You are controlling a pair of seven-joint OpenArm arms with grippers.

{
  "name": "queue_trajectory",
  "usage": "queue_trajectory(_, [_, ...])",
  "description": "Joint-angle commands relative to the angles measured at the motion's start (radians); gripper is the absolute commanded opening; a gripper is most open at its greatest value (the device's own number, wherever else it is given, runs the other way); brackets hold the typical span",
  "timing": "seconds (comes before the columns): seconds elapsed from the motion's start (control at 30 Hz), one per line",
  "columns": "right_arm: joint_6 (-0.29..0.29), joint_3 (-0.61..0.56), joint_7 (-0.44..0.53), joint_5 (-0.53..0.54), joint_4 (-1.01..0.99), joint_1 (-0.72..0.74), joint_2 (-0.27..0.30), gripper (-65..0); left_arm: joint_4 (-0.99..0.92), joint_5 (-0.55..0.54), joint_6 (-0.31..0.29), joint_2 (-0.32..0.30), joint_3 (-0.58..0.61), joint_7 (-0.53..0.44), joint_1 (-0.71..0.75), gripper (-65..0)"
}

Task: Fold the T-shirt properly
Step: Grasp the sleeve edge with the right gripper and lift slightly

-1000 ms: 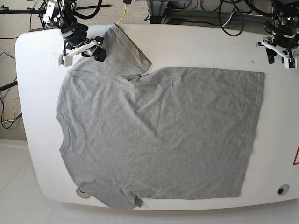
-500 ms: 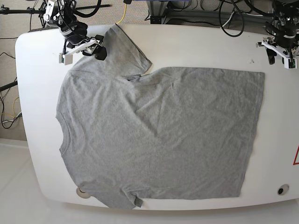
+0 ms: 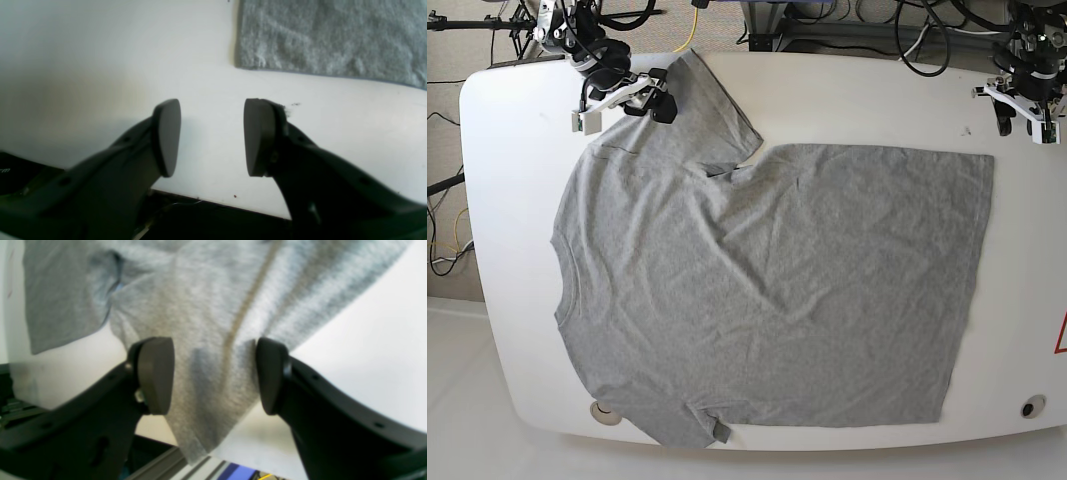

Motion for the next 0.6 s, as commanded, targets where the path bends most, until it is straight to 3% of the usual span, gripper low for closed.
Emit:
queue_trajectory(0.0, [-0.009,-0.005,-0.043,-0.02,0.005,-0.013,0.002,-27.0,0.017,-0.007,0.005,-0.013,-0.007,-0.021,0.003,-36.3])
queue_trajectory(0.3, [-0.008,-0.002,-0.048,-0.016,0.003,0.009,0.006,-27.3,0.013,-0.015,0.01,-0.013,-0.004,-0.016,0.001,-36.2])
queue_trajectory(0.43, [0.002,0.011,-0.028,-0.008,0.006,0.014,0.007,-38.8,0.014,-0.018,0.008,-0.015,-0.004,-0.017,-0.006,-36.7])
queue_trajectory(0.57, [0.007,0.016,-0.031,-0.005,0.004,0.022,0.007,-56.6,0.016,-0.027,0.007,-0.016,-0.005,-0.012,-0.007,-36.9])
